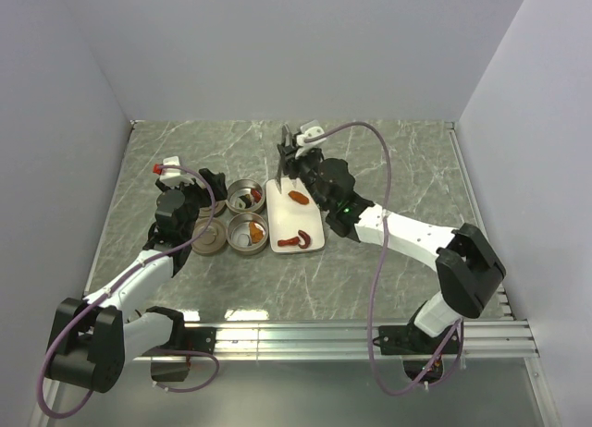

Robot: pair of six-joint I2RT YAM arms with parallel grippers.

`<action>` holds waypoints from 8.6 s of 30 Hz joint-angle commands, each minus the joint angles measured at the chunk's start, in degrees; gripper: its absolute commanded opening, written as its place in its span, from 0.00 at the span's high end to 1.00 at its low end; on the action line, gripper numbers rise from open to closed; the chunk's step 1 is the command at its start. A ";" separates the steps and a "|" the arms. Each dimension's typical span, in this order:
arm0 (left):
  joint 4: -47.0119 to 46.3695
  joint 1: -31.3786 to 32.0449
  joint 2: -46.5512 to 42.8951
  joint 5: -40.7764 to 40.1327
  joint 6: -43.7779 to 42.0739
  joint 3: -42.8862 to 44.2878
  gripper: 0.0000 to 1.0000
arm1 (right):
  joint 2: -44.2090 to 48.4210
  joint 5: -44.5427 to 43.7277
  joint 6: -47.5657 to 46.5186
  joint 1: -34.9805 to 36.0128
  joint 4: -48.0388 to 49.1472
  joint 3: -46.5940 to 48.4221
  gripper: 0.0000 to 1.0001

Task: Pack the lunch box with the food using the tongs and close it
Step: Pick up the food using the clamp, then place the food into the lunch box, then pick up the food using the clamp, then place the food into the lunch box

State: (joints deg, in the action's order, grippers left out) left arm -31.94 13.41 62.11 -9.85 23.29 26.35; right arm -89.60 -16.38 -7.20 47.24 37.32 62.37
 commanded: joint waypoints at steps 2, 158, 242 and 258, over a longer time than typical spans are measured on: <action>-2.51 -0.14 -0.05 1.50 0.44 0.55 0.00 | 0.75 2.05 0.96 -3.82 3.37 -2.78 0.55; -1.89 -0.31 0.82 1.50 1.06 0.81 0.01 | 21.84 12.43 -6.60 9.97 -4.71 -17.98 0.54; -2.25 -1.37 1.88 1.32 1.58 0.90 0.01 | -14.98 31.06 -1.59 -1.63 -4.01 20.24 0.85; -2.42 -1.46 2.58 1.76 1.50 1.16 0.00 | -20.26 32.73 -2.82 -3.30 -7.87 25.87 0.73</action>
State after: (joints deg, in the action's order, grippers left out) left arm -32.08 12.19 64.62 -8.84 23.90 26.35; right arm -110.06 15.03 -8.91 44.21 27.92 84.47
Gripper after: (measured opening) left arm 0.994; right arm 0.337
